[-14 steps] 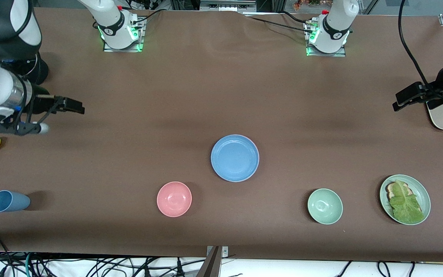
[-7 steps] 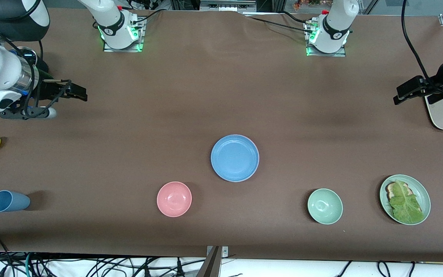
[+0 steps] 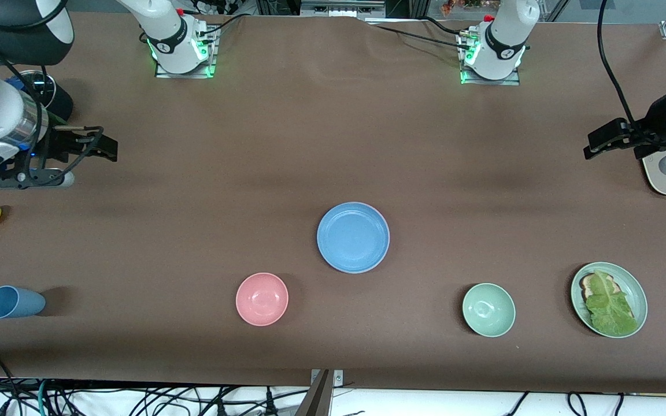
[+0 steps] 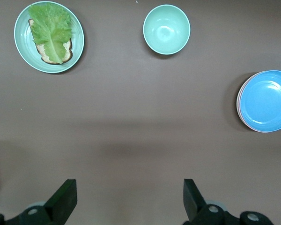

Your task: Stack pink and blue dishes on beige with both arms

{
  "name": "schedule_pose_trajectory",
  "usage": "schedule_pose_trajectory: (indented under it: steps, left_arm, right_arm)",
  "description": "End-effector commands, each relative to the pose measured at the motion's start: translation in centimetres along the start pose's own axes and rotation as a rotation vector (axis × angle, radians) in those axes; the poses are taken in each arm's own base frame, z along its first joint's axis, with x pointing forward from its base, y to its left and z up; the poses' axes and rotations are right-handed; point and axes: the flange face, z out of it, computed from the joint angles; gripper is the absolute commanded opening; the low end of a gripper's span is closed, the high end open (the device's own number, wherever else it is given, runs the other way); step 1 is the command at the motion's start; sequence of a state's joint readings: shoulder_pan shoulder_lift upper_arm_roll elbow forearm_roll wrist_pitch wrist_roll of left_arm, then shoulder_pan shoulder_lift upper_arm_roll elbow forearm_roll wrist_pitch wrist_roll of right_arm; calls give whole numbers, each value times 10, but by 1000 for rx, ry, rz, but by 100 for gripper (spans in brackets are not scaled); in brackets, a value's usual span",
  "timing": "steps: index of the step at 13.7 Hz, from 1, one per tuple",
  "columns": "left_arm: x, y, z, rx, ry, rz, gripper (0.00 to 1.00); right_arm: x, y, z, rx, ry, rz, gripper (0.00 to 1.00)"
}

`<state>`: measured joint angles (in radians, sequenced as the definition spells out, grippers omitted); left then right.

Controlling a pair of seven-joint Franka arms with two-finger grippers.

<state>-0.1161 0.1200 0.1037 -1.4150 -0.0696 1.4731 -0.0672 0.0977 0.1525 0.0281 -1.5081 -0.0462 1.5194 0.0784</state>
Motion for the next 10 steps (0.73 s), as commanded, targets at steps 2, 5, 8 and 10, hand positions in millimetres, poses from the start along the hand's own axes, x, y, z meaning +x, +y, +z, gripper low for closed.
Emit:
schedule_pose_trajectory:
  steps: [2, 5, 8, 10]
  left_arm:
    - [2, -4, 3, 22, 0, 17, 100]
    - [2, -3, 3, 19, 0, 19, 100]
    - [2, -1, 3, 19, 2, 22, 100]
    - [2, -1, 3, 19, 1, 23, 100]
  right_arm:
    - [-8, 5, -29, -19, 3, 9, 100]
    - [-8, 2, -31, -18, 0, -1, 100]
    - [-8, 3, -32, -12, 3, 5, 100]
    - [-8, 5, -32, -12, 2, 8, 100]
